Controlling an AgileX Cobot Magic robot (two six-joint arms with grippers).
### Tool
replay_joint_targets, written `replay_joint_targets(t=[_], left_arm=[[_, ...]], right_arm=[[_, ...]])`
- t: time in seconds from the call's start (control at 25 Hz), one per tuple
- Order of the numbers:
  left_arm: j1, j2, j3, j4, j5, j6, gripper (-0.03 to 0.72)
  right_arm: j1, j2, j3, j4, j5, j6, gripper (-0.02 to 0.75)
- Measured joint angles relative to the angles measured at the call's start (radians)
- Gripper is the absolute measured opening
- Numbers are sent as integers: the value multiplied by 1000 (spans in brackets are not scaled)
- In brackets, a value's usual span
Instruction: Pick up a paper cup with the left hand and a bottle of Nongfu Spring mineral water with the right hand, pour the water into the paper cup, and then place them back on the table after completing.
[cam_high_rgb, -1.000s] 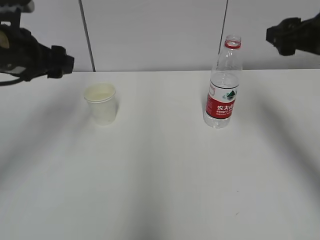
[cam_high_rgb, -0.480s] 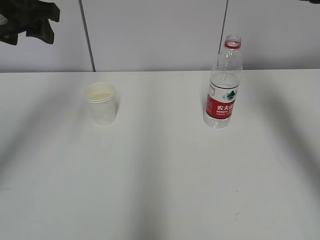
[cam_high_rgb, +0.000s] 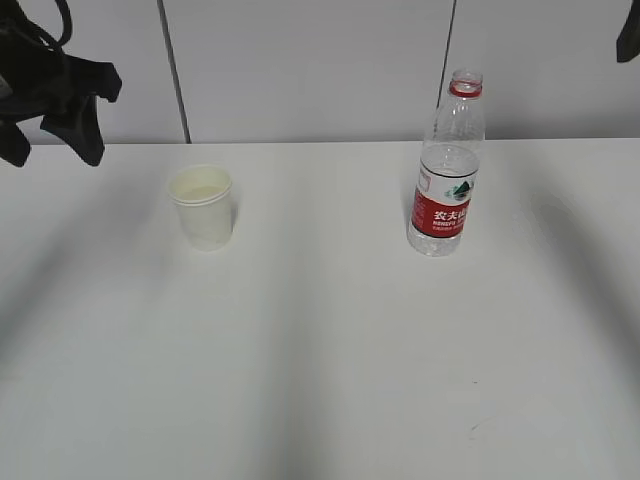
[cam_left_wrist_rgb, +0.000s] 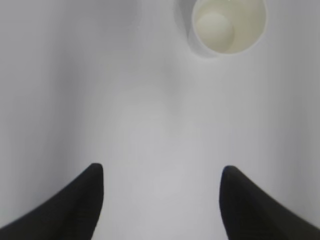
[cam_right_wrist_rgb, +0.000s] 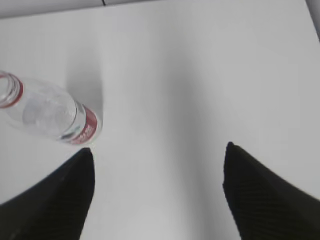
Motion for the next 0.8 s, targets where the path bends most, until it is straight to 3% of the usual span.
replay_joint_targets(t=[0.16, 0.48, 0.8], left_arm=[[0, 38, -38, -35, 81, 30, 448], [54, 73, -63, -154, 107, 79, 405], [68, 79, -64, -151, 109, 92, 398]], right_arm=[[0, 63, -103, 49, 177, -52, 592], [0, 95, -136, 74, 206, -100, 592], [0, 95, -136, 75, 206, -113, 592]])
